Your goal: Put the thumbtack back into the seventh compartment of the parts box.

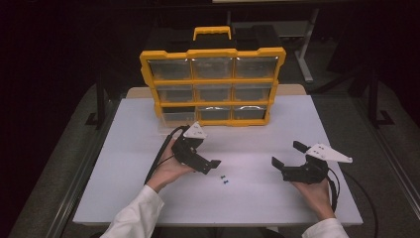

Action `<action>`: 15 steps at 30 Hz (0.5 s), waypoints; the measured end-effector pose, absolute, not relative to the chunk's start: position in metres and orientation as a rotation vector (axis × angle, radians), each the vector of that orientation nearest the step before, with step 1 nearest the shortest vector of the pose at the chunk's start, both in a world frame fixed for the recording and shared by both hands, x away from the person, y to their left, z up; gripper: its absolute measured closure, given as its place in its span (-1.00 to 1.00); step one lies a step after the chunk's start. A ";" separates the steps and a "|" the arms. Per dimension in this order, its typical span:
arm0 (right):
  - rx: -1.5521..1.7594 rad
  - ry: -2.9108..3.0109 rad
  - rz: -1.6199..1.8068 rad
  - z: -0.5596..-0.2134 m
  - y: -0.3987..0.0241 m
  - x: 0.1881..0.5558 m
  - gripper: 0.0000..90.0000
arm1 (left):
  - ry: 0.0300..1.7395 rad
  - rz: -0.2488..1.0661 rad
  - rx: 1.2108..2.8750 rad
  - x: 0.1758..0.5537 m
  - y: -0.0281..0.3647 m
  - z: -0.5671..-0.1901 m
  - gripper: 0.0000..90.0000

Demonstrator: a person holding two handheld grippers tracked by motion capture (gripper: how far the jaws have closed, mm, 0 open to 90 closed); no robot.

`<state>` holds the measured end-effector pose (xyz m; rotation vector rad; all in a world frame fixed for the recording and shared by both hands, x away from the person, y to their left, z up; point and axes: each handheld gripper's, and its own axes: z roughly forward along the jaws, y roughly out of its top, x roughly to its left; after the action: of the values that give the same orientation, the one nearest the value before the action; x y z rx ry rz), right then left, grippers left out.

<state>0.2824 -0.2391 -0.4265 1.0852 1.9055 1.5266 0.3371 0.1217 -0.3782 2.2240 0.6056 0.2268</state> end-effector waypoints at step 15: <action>1.077 1.924 1.534 -0.427 -0.239 0.282 -1.00 | 0.562 0.162 2.225 0.326 0.112 -0.404 -0.84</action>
<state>0.2824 -0.2387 -0.4270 1.0770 1.9242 1.5343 0.3259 0.1117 -0.4036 2.2251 0.5618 0.1624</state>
